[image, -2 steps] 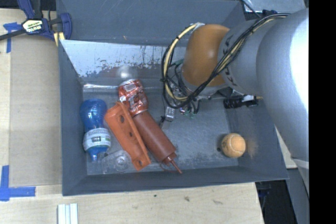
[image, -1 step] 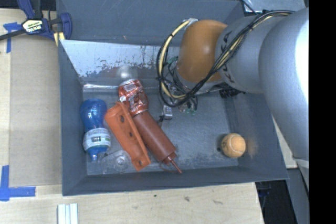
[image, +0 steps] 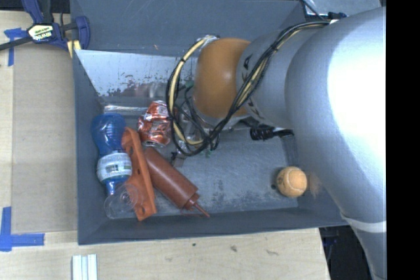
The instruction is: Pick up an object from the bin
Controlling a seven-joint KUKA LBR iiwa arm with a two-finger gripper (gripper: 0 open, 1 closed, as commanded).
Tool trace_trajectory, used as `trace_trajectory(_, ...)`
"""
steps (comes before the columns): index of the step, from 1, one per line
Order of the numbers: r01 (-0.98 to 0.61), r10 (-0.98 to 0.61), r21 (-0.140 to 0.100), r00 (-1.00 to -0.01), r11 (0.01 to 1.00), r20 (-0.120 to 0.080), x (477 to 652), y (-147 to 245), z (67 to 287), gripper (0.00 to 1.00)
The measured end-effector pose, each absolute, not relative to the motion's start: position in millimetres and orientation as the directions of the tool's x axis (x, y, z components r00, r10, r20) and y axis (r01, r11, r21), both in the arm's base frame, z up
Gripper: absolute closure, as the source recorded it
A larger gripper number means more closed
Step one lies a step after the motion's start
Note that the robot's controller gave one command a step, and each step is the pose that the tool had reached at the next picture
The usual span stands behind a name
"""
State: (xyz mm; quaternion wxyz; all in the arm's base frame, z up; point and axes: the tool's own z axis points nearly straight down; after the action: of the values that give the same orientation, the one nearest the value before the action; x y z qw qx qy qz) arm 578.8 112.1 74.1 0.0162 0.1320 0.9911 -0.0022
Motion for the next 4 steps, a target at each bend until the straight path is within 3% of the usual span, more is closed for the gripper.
trace_trajectory(1,0.069,0.069,-0.001,-0.997,0.998,-0.028,587.3,123,71,0.00)
trace_trajectory(2,0.050,0.050,-0.006,-0.998,0.999,-0.040,625.5,119,108,0.00)
trace_trajectory(3,-0.073,-0.073,-0.006,-0.997,0.997,-0.038,544.8,157,76,0.00)
trace_trajectory(4,-0.250,-0.251,-0.023,-0.967,0.968,-0.044,589.4,196,88,0.00)
